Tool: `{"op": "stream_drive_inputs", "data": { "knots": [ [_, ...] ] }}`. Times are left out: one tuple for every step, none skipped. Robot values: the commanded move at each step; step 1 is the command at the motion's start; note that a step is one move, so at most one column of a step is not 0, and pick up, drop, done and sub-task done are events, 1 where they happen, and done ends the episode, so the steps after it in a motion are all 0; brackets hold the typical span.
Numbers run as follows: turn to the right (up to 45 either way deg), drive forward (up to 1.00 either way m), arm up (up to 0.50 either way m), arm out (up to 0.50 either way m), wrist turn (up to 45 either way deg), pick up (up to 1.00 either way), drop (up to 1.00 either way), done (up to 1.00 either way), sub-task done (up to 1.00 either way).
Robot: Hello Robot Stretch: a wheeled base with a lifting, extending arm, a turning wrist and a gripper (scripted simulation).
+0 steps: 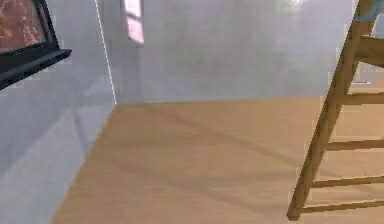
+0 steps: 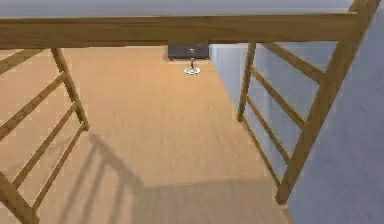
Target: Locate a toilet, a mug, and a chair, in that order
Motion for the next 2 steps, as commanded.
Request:
{"op": "stream_drive_inputs", "data": {
  "knots": [
    [0.0,1.0,0.0,0.0,0.0,0.0,0.0,0.0,0.0],
    [6.0,0.0,0.0,0.0,0.0,0.0,0.0,0.0,0.0]
  ]
}}
